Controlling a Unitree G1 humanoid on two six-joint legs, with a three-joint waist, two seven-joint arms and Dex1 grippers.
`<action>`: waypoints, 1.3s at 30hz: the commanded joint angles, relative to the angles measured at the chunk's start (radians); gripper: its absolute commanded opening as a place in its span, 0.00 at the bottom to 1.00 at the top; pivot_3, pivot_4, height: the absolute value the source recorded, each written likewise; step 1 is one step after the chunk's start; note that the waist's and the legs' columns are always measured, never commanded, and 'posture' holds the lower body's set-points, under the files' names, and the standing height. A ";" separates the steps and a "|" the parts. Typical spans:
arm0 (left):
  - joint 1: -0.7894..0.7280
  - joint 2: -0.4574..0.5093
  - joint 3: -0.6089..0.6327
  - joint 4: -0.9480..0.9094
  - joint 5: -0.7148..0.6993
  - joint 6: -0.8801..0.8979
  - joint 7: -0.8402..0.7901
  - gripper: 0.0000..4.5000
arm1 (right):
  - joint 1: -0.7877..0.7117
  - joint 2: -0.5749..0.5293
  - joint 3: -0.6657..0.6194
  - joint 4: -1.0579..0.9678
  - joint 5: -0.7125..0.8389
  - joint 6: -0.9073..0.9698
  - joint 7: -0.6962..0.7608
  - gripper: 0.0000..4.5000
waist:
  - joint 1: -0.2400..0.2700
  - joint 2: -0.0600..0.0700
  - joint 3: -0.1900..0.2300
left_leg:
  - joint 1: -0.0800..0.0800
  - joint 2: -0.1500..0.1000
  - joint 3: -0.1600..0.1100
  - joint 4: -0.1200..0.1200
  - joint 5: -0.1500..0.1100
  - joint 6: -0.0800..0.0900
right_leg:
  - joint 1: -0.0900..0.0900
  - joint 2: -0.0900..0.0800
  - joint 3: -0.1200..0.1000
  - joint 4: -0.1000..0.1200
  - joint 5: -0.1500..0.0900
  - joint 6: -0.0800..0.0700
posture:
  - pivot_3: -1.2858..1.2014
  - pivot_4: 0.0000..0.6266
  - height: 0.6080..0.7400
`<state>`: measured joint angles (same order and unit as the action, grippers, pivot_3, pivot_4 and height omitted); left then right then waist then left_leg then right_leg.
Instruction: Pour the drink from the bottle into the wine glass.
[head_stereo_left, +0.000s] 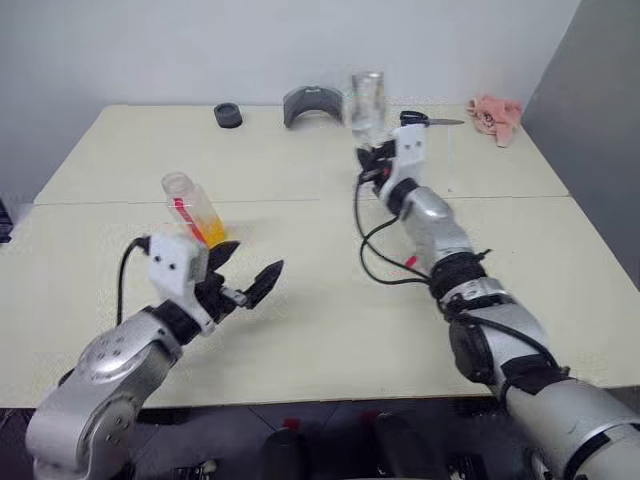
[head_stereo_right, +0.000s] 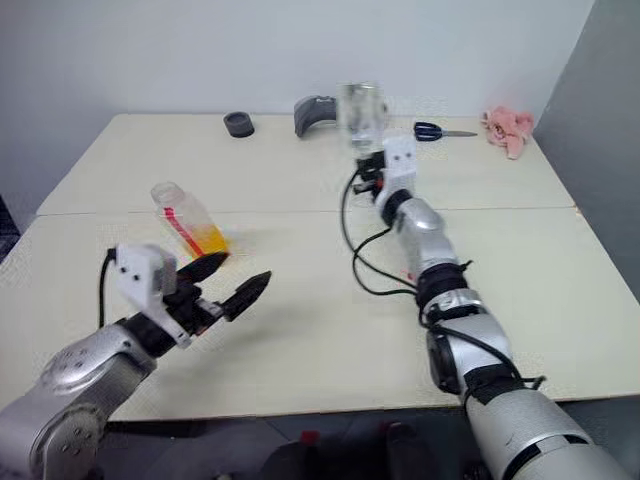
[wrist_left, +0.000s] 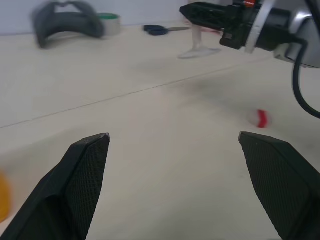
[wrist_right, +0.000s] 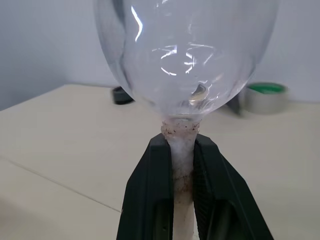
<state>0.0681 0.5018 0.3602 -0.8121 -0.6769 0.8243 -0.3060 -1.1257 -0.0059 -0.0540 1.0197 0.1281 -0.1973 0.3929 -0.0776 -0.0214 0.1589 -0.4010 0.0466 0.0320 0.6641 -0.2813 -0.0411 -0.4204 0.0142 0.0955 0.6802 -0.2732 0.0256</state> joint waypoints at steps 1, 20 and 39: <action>0.076 -0.020 0.060 -0.111 -0.043 -0.005 0.045 1.00 | 0.004 0.044 0.038 0.016 -0.049 -0.115 0.000 0.05 | 0.002 -0.001 0.000 | 0.000 0.000 0.000 0.000 0.000 0.000 | 0.000 0.000 0.000 0.000 0.000 0.000 | 0.52 0.24 1.00; 0.232 -0.068 0.052 -0.228 -0.091 -0.082 0.226 1.00 | 0.162 0.141 0.137 0.221 -0.226 -0.175 -0.147 0.05 | -0.006 -0.002 -0.002 | 0.004 0.000 -0.001 0.000 -0.001 0.002 | 0.004 0.001 -0.001 0.001 0.000 -0.001 | 0.52 0.24 1.00; 0.179 -0.035 0.033 -0.186 -0.098 -0.084 0.218 1.00 | 0.373 0.036 0.161 -0.177 -0.194 0.015 0.016 0.05 | 0.006 -0.005 -0.006 | 0.036 -0.001 -0.006 -0.003 -0.002 0.003 | 0.037 0.001 -0.001 -0.001 -0.012 -0.001 | 0.52 0.24 1.00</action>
<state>0.2547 0.4581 0.3813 -0.9806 -0.7651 0.7557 -0.0898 -0.7602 0.0268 0.1009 0.8261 -0.0721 -0.2093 0.3927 -0.0720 -0.0268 0.1525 -0.3647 0.0452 0.0264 0.6614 -0.2831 -0.0385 -0.3839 0.0150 0.0946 0.6794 -0.2856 0.0246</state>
